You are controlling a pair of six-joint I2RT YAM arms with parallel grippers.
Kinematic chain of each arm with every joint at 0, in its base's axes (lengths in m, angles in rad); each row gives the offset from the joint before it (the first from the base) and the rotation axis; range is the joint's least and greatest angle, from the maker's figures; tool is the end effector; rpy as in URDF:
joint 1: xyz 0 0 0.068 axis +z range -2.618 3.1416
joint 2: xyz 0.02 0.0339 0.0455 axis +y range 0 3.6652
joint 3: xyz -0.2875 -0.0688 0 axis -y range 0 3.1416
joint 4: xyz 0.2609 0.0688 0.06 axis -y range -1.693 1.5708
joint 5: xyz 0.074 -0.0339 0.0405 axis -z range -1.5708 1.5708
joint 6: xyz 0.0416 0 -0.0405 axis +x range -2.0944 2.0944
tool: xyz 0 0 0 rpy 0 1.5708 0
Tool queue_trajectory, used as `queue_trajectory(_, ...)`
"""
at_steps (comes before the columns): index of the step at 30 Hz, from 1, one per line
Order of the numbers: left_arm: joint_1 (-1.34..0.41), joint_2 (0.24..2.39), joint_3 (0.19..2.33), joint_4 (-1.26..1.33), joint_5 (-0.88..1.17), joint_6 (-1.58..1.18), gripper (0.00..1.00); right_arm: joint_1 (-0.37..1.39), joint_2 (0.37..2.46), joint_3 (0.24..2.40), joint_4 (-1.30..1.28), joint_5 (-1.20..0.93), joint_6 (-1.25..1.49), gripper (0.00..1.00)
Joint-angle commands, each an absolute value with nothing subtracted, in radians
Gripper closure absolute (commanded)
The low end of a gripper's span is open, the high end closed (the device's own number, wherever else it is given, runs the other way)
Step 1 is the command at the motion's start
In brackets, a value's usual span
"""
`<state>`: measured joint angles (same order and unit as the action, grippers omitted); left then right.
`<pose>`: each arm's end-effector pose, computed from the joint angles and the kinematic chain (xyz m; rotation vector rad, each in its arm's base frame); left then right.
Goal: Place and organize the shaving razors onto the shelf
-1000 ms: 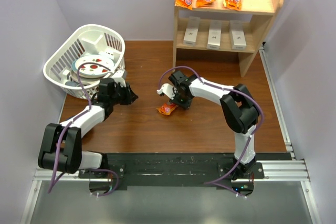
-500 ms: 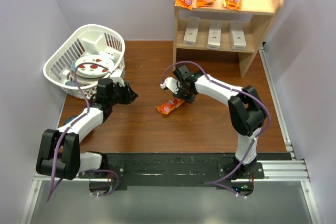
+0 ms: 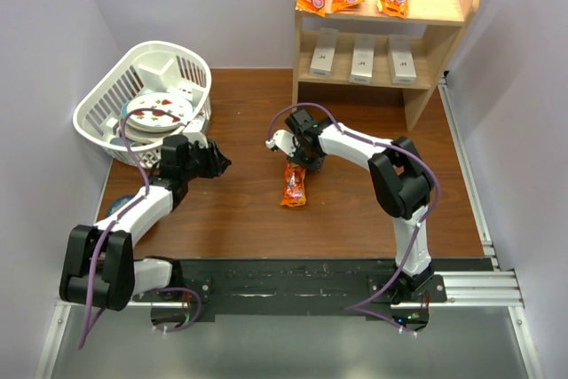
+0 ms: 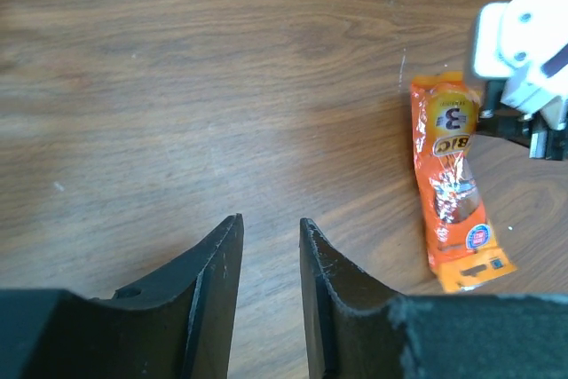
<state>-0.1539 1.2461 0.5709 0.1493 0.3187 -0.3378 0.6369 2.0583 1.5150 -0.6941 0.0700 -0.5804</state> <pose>0.2624 -0.0539 0.2128 0.0007 2.1300 -0.6278 0.3609 0.2634 0.1749 -1.5904 2.3109 -0.0849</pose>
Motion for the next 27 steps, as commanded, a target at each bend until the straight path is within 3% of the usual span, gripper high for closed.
queue_trajectory(1,-0.138,1.213,0.546,0.199,0.310,-0.328,0.63,0.640,1.926,1.511,-0.710,0.087,-0.583,0.82)
queue_trajectory(4,-0.137,1.212,0.543,0.201,0.310,-0.331,0.61,0.652,1.835,1.494,-0.755,0.040,-0.592,0.69)
queue_trajectory(5,-0.137,1.215,0.542,0.206,0.311,-0.334,0.60,0.653,1.806,1.468,-0.774,0.013,-0.621,0.60)
queue_trajectory(9,-0.138,1.221,0.545,0.221,0.316,-0.342,0.54,0.666,1.616,1.281,-0.715,-0.121,-0.744,0.47)
queue_trajectory(17,-0.137,1.216,0.549,0.221,0.316,-0.345,0.51,0.667,1.267,0.888,-0.456,-0.347,-0.995,0.37)
queue_trajectory(23,-0.129,1.203,0.538,0.212,0.313,-0.342,0.51,0.709,1.197,0.706,-0.148,-0.337,-0.983,0.38)
queue_trajectory(27,-0.117,1.192,0.531,0.203,0.310,-0.339,0.50,0.747,1.219,0.673,-0.092,-0.348,-0.989,0.39)
